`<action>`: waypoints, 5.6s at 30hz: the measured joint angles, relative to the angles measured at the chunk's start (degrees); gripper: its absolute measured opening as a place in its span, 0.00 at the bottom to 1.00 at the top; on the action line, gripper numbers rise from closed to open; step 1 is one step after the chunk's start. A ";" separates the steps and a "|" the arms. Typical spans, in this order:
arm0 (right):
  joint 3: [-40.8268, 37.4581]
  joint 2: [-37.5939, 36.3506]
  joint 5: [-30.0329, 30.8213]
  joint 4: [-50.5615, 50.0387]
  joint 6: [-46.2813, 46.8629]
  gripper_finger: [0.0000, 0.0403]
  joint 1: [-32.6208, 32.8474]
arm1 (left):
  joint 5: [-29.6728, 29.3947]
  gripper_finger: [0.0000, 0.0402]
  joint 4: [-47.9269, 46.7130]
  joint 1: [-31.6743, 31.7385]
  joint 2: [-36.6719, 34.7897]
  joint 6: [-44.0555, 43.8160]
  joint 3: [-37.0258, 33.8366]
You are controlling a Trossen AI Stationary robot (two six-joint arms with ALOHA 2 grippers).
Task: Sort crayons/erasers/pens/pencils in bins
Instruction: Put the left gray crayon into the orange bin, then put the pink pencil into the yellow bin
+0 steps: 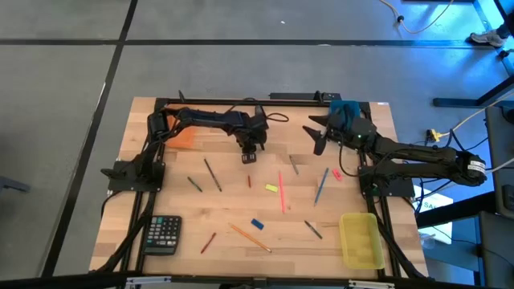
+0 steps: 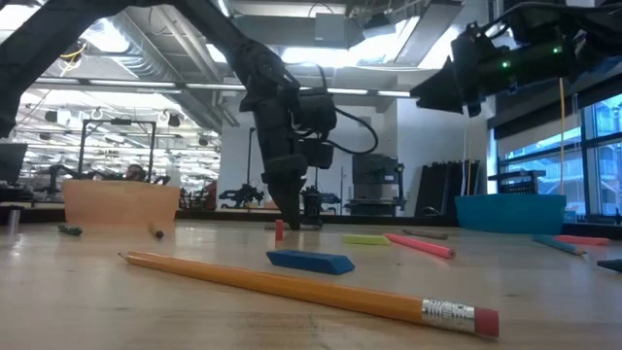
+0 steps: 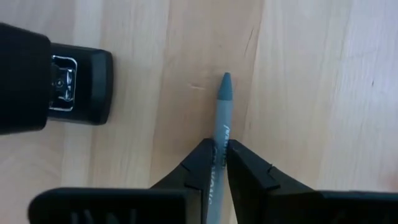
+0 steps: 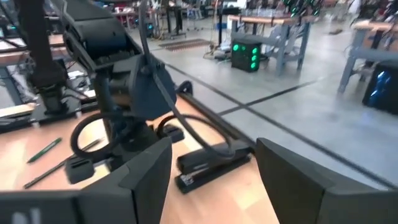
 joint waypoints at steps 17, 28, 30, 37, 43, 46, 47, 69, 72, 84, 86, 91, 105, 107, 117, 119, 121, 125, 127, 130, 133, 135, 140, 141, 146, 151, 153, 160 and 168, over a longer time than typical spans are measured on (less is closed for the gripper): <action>0.00 -0.02 -1.05 -2.37 3.66 0.58 5.64 | -12.68 0.09 -10.00 -0.72 -14.03 -12.06 -0.22; 0.00 0.00 4.14 -4.85 4.71 0.59 9.47 | -21.04 0.08 -16.69 3.25 -24.73 -14.35 -2.42; 0.00 0.00 4.98 -4.67 4.71 0.59 9.83 | -16.57 0.07 -11.42 4.47 -24.96 -12.61 -4.92; 0.00 0.00 5.13 -4.11 5.02 0.59 9.94 | -5.02 0.15 12.86 5.29 -20.50 -8.59 -14.84; 0.00 0.00 5.11 -4.09 6.04 0.59 9.94 | -1.89 0.29 15.45 5.92 -12.48 -7.66 -14.20; 0.00 0.00 5.09 -4.28 6.12 0.59 9.94 | -1.43 0.34 15.71 5.90 -9.58 -6.24 -13.58; 0.00 0.00 5.09 -4.69 6.21 0.59 9.94 | -1.49 0.35 15.71 5.88 -8.78 -5.90 -13.51; -0.02 0.00 4.98 -8.44 7.88 0.58 11.01 | -3.34 0.03 13.00 6.56 -7.50 -3.41 -12.99; -0.02 0.00 4.98 -8.44 7.86 0.59 11.17 | -3.89 0.01 12.83 6.13 -7.50 -3.46 -13.03; -0.02 0.00 5.00 -8.40 7.79 0.59 11.17 | -2.44 0.03 7.77 3.10 -14.10 -8.37 -13.44; -0.02 0.00 5.02 -8.40 7.68 0.59 11.17 | -3.19 0.03 5.19 2.75 -16.32 -8.61 -13.42; -0.02 0.00 5.07 -8.40 7.64 0.58 11.17 | -9.39 0.03 -3.04 2.93 -22.58 -8.66 -13.27; -0.07 0.04 5.09 -10.19 8.47 0.59 11.17 | -29.61 0.03 -23.15 17.32 -38.19 -16.56 -14.16; -0.07 0.04 5.07 -10.23 9.03 0.58 11.17 | -30.10 0.03 -22.49 20.04 -39.66 -17.67 -15.56; -0.07 0.04 4.96 -10.60 9.79 0.59 11.21 | -30.35 0.03 -17.30 28.76 -41.16 -24.71 -30.10; -0.07 0.04 4.96 -10.57 10.35 0.59 11.21 | -29.06 0.04 -15.26 29.48 -41.13 -25.55 -32.82; -0.07 0.04 4.96 -10.52 10.43 0.58 11.21 | -26.65 0.05 -11.96 30.01 -41.13 -26.28 -34.94; -0.07 0.04 4.96 -10.52 10.78 0.59 11.21 | -22.30 0.09 -8.00 31.19 -41.13 -26.54 -37.92; -0.07 0.04 4.96 -10.50 10.88 0.59 11.21 | -21.31 0.12 -6.87 31.66 -41.16 -26.59 -38.62; -0.07 0.02 4.96 -10.49 11.35 0.58 11.21 | -21.10 0.16 -5.83 31.71 -41.16 -26.45 -38.97; -0.07 0.02 4.96 -10.48 12.17 0.59 11.21 | -21.15 0.19 -5.32 31.71 -41.16 -25.72 -38.97; -0.07 0.02 4.96 -10.47 12.44 0.59 11.21 | -21.22 0.21 -4.32 31.71 -41.16 -24.10 -38.97; -0.07 -0.02 4.34 -10.49 13.89 0.58 11.42 | -21.27 0.22 -4.78 30.32 -41.13 -21.90 -37.39; -0.07 -0.03 4.23 -10.49 13.88 0.59 11.73 | -21.27 0.21 -5.31 29.63 -41.14 -21.95 -36.33; -0.07 -2.41 3.31 -11.32 12.61 0.59 13.87 | -21.31 0.21 -7.82 24.22 -41.14 -22.11 -29.04; 1.09 -9.56 0.44 -18.00 10.57 0.58 16.32 | -21.00 0.21 -6.34 13.86 -41.11 -18.82 -21.59; 2.53 -12.49 2.98 -21.81 10.57 0.58 17.03 | -20.26 0.21 -2.31 8.62 -40.80 -16.15 -20.28; 4.63 -18.00 12.01 -27.52 11.99 0.58 20.13 | -11.79 0.21 16.43 -6.57 -34.59 -11.27 -18.72; 4.62 -17.70 13.53 -27.54 13.60 0.58 22.74 | -7.30 0.22 23.28 -17.83 -19.67 -1.52 -12.78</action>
